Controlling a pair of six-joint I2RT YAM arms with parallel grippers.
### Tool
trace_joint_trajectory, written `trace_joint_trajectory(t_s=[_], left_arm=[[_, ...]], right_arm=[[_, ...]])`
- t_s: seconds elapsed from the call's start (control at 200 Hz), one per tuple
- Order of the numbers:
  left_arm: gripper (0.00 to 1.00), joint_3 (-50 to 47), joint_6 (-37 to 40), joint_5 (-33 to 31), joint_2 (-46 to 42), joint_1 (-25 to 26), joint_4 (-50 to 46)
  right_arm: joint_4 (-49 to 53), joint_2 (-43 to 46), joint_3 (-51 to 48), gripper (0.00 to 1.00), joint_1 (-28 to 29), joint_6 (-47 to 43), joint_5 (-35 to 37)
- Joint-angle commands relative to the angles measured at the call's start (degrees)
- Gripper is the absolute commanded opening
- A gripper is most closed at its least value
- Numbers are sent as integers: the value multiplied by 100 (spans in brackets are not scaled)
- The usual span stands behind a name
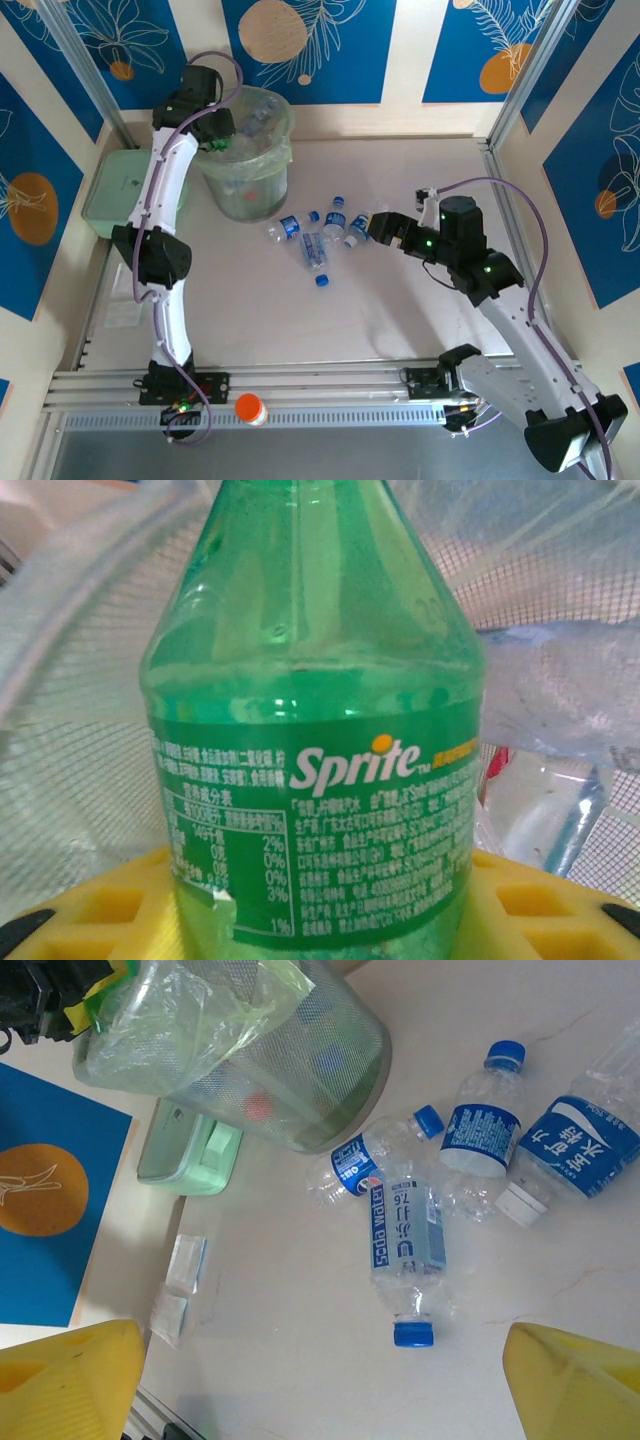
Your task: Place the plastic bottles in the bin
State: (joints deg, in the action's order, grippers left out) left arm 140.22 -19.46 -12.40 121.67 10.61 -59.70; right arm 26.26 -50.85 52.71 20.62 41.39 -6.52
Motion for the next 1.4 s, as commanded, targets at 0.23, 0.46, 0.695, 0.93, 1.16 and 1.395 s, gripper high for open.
trace_joint_trajectory(t_s=[0.23, 0.46, 0.695, 0.93, 1.16, 1.395], left_arm=[[56, 98, 75, 221, 131, -24, -217], [68, 101, -109, 251, -147, -2, -173], [75, 85, -115, 37, -734, 68, -256], [74, -763, -53, 134, -1804, 333, 42], [73, -3219, -409, 819, -3625, 1062, 1180], [73, -6055, -1267, 1740, -5511, 1187, 2366]], right_arm=[[-75, -109, 249, 92, 39, 142, -75], [57, -70, 353, 92, 39, 71, 47], [236, 90, 451, 92, 39, 46, 138], [451, 244, 475, 92, 67, 2, 255], [920, -98, 668, 88, 176, 136, 617], [1250, -957, 873, 87, 399, 297, 1154]])
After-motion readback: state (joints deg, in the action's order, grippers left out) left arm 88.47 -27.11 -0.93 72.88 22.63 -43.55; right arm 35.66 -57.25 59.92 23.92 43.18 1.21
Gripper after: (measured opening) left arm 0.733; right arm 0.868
